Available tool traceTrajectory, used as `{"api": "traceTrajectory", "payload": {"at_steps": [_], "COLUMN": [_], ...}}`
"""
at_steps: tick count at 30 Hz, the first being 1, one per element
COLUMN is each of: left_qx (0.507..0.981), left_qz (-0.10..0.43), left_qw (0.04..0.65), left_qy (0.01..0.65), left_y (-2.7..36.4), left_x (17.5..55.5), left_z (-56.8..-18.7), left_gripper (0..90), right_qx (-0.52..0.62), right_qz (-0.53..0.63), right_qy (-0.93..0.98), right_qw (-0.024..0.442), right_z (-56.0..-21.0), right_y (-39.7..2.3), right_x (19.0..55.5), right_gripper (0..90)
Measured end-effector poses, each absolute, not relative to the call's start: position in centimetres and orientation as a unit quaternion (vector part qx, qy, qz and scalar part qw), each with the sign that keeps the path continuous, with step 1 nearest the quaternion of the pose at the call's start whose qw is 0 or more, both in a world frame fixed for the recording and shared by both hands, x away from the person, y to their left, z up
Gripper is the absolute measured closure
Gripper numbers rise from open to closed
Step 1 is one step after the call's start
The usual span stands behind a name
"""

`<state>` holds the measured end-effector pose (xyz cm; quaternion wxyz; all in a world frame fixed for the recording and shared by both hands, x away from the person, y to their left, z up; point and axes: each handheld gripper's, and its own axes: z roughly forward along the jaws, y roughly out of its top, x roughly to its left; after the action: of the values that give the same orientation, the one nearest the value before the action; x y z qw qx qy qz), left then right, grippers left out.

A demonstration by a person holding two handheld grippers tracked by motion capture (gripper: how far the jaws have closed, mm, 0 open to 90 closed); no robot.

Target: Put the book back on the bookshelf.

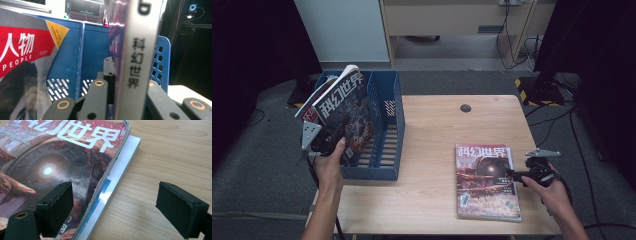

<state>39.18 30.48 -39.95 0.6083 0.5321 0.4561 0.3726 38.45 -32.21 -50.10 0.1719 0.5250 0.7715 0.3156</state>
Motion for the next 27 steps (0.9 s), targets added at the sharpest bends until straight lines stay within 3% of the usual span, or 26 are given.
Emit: {"api": "traceTrajectory", "payload": {"at_steps": [27], "left_qx": [0.530], "left_qz": [0.388], "left_qw": [0.584], "left_qy": [0.476], "left_y": [29.6], "left_x": [41.1], "left_z": [-40.0], "left_gripper": [82.3], "right_qx": [0.524], "right_qz": [0.315], "right_qy": [0.773], "right_qw": [0.173], "right_z": [-50.2], "right_y": [-32.4], "right_x": [38.5], "right_gripper": [14.4]}}
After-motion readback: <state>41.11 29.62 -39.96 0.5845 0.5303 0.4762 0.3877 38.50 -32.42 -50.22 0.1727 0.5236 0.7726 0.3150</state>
